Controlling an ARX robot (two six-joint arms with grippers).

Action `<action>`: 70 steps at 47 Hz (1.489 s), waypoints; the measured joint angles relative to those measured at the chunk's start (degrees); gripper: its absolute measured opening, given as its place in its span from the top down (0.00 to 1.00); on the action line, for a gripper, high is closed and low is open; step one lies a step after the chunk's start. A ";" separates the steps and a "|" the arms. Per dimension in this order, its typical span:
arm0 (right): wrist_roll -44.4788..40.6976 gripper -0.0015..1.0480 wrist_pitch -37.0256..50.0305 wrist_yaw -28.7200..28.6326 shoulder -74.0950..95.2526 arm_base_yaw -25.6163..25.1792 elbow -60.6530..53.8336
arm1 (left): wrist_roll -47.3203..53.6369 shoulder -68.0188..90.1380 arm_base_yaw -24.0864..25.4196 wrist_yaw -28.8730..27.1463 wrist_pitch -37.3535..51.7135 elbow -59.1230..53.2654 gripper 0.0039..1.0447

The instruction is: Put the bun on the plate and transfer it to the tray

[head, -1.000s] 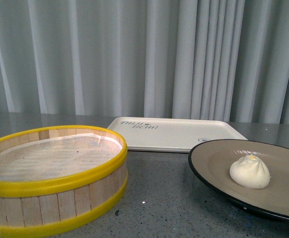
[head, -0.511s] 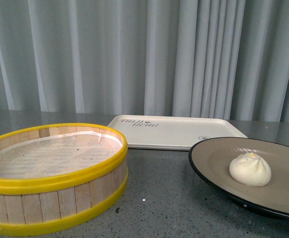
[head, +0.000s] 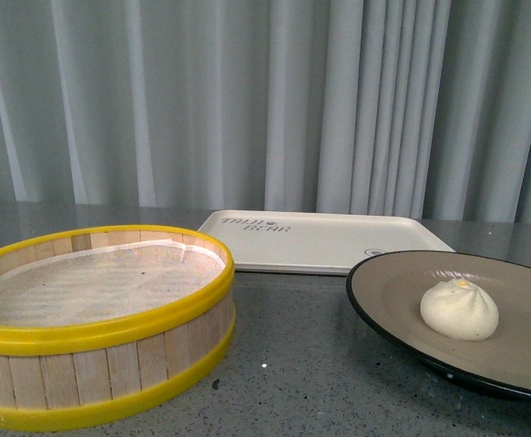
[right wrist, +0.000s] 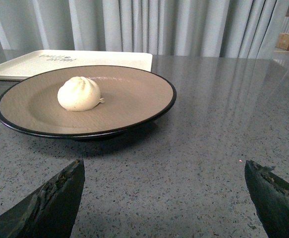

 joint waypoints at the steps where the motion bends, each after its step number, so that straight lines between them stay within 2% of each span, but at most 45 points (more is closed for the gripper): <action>1: 0.00 0.08 0.00 0.00 0.00 0.00 0.00 | 0.00 -1.25 0.00 0.00 -1.09 -0.02 0.96; 33: 0.00 0.08 0.00 0.00 0.00 0.00 0.00 | 0.00 -21.07 0.00 0.00 -20.02 -0.04 0.96; 49: 0.00 0.08 0.00 0.00 0.00 0.00 0.00 | 0.00 -26.88 0.00 0.00 -25.83 -0.04 0.96; 52: 0.00 0.08 0.00 0.00 0.00 0.00 0.00 | 0.04 -32.83 0.00 0.11 -33.75 -0.04 0.96; 54: 0.00 0.08 0.00 0.00 0.00 0.00 0.00 | 0.02 -35.32 0.00 0.02 -35.52 -0.04 0.96; 62: 0.00 0.08 0.00 0.00 0.00 0.00 0.00 | 0.04 -36.44 0.00 0.02 -35.85 -0.04 0.96; 64: -0.02 0.08 0.00 0.00 0.00 0.00 0.00 | 0.02 -36.48 0.00 0.02 -35.85 -0.04 0.93; 67: -0.02 0.08 0.00 0.00 0.00 0.00 0.00 | 0.02 -36.52 0.00 0.02 -35.85 -0.04 0.79; 70: 0.00 0.08 0.00 0.00 0.00 0.00 0.00 | 0.02 -36.52 0.00 0.02 -35.85 -0.04 0.70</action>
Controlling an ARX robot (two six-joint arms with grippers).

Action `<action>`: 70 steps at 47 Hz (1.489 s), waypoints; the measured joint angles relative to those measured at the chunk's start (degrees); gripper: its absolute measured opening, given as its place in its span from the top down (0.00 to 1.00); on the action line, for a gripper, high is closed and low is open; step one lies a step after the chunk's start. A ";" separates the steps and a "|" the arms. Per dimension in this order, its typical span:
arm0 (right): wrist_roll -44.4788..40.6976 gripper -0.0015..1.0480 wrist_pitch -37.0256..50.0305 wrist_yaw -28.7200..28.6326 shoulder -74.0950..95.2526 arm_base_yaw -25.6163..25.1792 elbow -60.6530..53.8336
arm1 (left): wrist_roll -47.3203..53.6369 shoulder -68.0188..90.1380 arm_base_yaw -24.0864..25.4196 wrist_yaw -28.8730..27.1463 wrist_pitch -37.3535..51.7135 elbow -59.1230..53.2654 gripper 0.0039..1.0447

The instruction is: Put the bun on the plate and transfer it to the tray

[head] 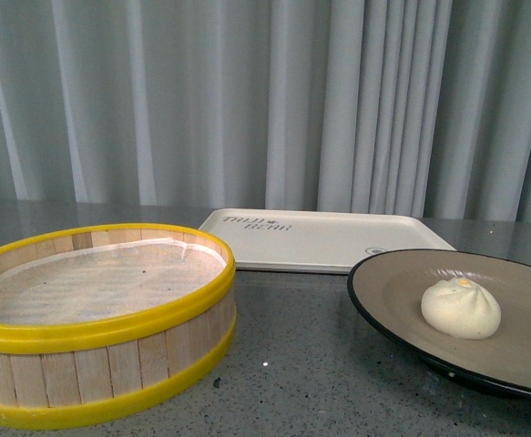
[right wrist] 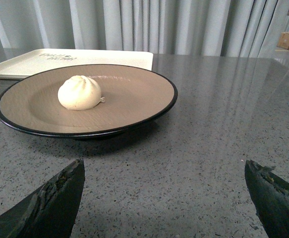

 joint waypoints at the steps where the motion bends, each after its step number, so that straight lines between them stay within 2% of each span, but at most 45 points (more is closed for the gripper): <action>1: 0.00 0.08 0.00 0.00 0.00 0.00 0.00 | 0.00 0.00 0.00 0.00 0.00 0.00 0.69; 6: 0.00 0.08 0.00 0.00 0.00 0.00 0.00 | 0.00 0.00 0.00 0.00 0.00 0.00 0.53; 18: 0.00 0.08 0.00 0.00 0.00 0.00 0.00 | 0.02 0.00 0.00 0.00 0.00 0.00 0.06; 19: -0.02 0.08 0.00 0.00 0.00 0.00 0.00 | 0.11 0.00 0.00 0.00 0.00 0.00 0.04; 36: -0.02 0.08 0.00 0.00 0.00 0.00 0.00 | 0.13 0.00 0.00 0.00 0.00 0.00 0.06; 38: 1.16 0.08 -1.79 2.23 0.92 0.85 0.59 | 0.13 0.00 0.00 0.00 0.00 0.00 0.06; 39: 2.71 0.08 -4.98 7.06 3.17 1.86 2.29 | 0.15 0.00 0.00 0.00 0.00 0.00 0.06; 40: 3.21 0.08 -6.29 9.60 5.35 2.32 3.52 | 0.13 0.00 0.00 0.00 0.00 0.00 0.06; 42: 2.58 0.08 -6.64 12.24 11.10 2.67 6.91 | 0.13 0.00 0.00 -0.02 0.00 0.00 0.06; 46: -4.79 0.08 -8.04 9.68 19.12 2.67 15.26 | 0.13 0.00 0.00 0.00 0.00 0.00 0.06; 50: -16.94 0.08 -12.63 4.59 23.04 2.21 22.56 | 0.13 -0.02 0.00 -0.02 0.00 0.00 0.06; 56: -31.47 0.08 -18.58 -0.28 25.73 2.29 27.21 | 0.13 -0.02 0.00 0.00 0.00 0.00 0.06; 65: -53.51 0.08 -29.66 -3.65 30.45 3.34 31.71 | 0.13 -0.02 0.00 0.00 0.00 0.00 0.06; 70: -63.65 0.08 -29.40 -5.77 34.27 2.60 32.06 | 0.13 -0.02 0.00 -0.02 0.00 0.00 0.06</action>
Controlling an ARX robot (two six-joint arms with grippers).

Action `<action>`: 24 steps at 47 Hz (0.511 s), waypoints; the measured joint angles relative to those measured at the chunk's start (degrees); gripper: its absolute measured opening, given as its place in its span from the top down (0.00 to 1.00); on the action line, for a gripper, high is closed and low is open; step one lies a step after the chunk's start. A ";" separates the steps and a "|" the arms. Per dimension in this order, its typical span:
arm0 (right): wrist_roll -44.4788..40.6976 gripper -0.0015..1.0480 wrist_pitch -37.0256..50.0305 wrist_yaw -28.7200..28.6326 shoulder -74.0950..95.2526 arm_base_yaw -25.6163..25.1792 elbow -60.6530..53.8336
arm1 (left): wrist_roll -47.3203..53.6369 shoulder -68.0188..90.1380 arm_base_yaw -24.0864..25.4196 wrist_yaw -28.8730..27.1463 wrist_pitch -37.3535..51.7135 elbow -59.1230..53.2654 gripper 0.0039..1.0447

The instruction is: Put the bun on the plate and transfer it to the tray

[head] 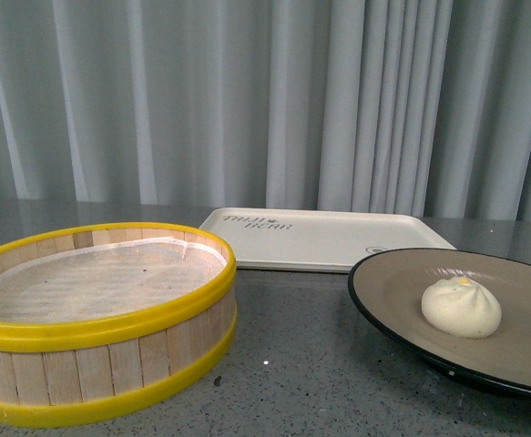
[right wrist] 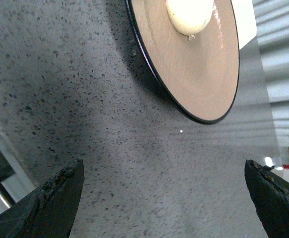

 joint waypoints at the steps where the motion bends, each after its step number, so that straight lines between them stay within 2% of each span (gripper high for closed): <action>1: -0.85 0.08 0.33 -0.26 0.48 -0.07 0.04 | 0.00 0.00 0.00 0.02 0.00 0.00 0.06; 10: -12.26 0.08 11.96 -3.85 13.81 -1.05 0.98 | 0.00 0.00 0.00 0.02 0.00 0.00 0.06; 24: -15.65 0.08 18.93 -4.85 25.66 3.69 5.51 | 0.00 0.00 0.00 0.02 0.00 0.00 0.06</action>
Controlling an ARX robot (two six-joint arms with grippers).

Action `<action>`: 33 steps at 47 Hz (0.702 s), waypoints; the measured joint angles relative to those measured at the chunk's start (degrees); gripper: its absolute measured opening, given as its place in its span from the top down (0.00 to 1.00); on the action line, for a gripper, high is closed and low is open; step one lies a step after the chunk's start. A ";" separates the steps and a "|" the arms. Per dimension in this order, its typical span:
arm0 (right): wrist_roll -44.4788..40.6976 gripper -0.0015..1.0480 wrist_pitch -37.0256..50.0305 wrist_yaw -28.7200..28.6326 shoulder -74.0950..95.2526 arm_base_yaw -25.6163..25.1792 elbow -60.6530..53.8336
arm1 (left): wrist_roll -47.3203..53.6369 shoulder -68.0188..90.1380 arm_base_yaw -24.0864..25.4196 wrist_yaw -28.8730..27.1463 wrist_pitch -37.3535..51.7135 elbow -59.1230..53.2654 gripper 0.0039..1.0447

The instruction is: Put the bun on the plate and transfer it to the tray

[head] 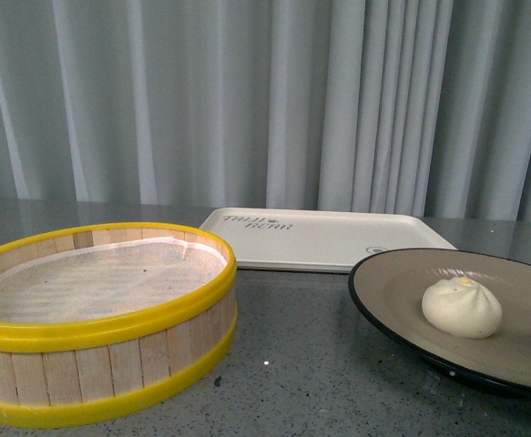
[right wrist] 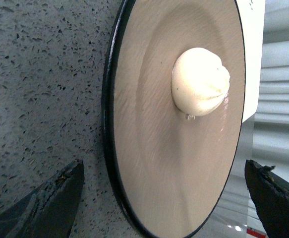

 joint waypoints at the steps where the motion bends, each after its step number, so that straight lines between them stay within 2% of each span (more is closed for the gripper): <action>1: 0.02 0.08 0.20 0.00 0.44 0.24 0.17 | 0.00 0.00 0.00 0.00 0.00 0.00 0.06; 20: 0.44 0.10 1.99 -1.07 5.33 1.92 1.01 | 0.00 0.00 0.00 0.00 0.00 0.00 0.06; 26: 0.15 0.30 1.64 -1.92 6.80 1.64 1.81 | 0.00 0.00 0.00 0.00 0.00 0.00 0.06; 33: 0.07 0.59 0.42 -2.82 8.35 1.20 2.67 | 0.00 0.00 0.00 0.00 0.00 0.00 0.06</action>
